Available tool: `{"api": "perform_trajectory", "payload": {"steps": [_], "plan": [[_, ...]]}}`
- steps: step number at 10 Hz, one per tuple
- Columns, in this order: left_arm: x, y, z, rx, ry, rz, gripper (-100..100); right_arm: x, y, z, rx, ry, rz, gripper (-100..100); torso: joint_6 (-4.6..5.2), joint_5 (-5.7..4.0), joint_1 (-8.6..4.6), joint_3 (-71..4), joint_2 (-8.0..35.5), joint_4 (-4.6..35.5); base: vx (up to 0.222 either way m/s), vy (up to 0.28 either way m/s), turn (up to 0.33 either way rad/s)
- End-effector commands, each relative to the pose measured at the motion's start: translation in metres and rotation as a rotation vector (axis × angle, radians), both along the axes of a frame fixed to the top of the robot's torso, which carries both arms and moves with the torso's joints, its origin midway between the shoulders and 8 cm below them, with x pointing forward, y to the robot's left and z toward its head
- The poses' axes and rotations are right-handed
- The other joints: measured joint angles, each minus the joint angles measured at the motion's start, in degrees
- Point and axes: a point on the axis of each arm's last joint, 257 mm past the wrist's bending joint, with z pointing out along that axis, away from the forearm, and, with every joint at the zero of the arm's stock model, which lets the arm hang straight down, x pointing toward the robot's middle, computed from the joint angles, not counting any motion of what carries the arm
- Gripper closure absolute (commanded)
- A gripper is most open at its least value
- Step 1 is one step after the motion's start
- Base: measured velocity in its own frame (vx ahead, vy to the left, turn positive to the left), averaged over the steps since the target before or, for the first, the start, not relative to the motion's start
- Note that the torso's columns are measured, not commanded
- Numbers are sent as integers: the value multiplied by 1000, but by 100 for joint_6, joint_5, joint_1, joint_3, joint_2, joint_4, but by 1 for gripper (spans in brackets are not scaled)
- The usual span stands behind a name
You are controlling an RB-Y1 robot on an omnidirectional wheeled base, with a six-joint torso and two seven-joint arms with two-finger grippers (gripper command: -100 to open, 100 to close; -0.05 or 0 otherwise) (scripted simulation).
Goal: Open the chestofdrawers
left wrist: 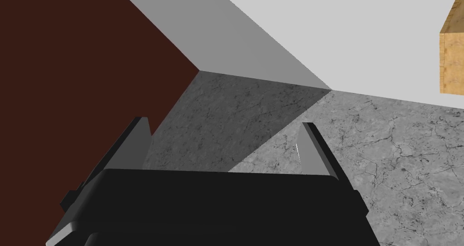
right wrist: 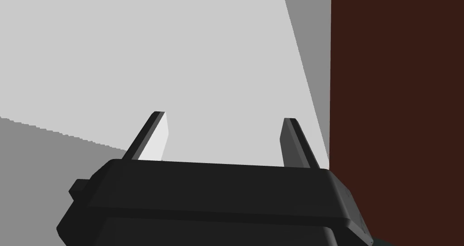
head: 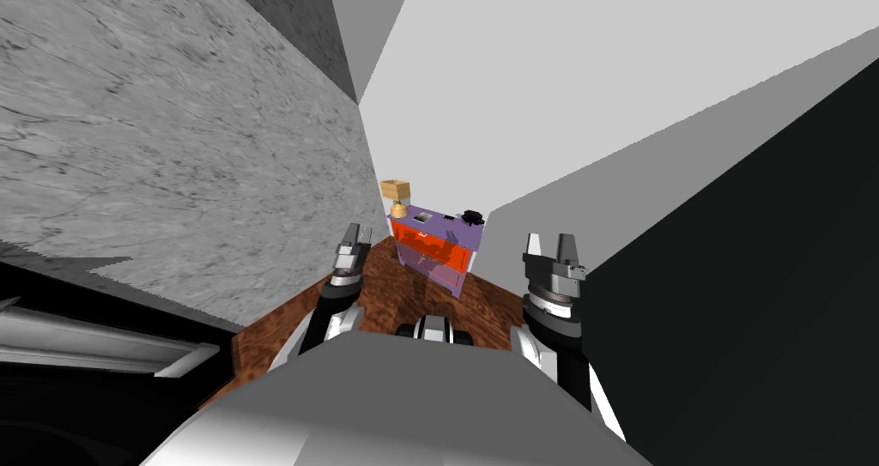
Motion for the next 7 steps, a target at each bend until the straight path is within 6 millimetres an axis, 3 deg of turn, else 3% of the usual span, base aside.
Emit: {"api": "perform_trajectory", "payload": {"steps": [1,7], "plan": [[8,-1,-22,20,30,2,-100,0,0,0,0,0,0,0,-1,0,1,8,14,4,60,15,-17],[28,-6,-69,76,83,3,-100,0,0,0,0,0,0,0,0,0,0,4,6,2,79,15,-18]]}}
